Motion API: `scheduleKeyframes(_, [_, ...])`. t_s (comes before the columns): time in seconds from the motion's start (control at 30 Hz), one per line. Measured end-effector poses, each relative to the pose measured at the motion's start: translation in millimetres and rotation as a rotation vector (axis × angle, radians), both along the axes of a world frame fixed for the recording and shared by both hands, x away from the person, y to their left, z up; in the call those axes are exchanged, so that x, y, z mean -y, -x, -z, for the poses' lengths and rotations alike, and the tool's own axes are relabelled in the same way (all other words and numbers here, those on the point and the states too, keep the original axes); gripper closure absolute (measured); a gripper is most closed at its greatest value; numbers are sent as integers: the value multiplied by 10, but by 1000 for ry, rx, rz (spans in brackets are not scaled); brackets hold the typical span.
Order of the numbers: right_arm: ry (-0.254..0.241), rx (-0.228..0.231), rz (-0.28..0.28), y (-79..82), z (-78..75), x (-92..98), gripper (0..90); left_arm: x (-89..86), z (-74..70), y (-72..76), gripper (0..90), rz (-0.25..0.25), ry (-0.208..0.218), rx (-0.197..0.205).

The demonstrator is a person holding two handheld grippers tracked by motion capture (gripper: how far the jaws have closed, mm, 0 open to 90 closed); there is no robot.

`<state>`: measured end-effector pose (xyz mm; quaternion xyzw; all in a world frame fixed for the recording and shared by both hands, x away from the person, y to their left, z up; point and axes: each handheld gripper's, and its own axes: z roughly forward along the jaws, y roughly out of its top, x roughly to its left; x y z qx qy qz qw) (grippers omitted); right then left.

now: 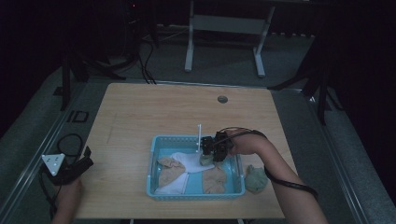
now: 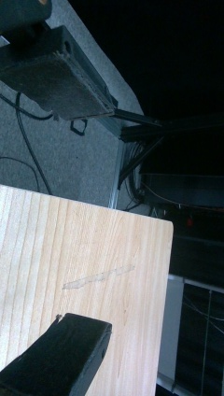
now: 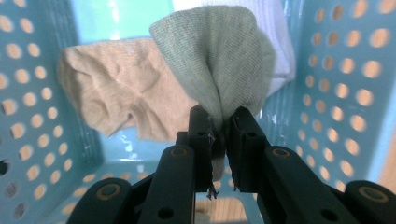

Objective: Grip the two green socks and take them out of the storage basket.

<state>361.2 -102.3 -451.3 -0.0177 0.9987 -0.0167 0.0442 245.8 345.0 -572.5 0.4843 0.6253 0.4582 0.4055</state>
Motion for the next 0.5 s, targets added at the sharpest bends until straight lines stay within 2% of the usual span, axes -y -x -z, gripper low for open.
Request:
scheduleKeyframes(0.27, [-42,36,-5,51,-333,42,804,1,0,0,7,0,0,-1])
scheduleKeyframes(0.5, [-57,53,-8,92,-558,64,804,0,0,-1,7,0,0,0])
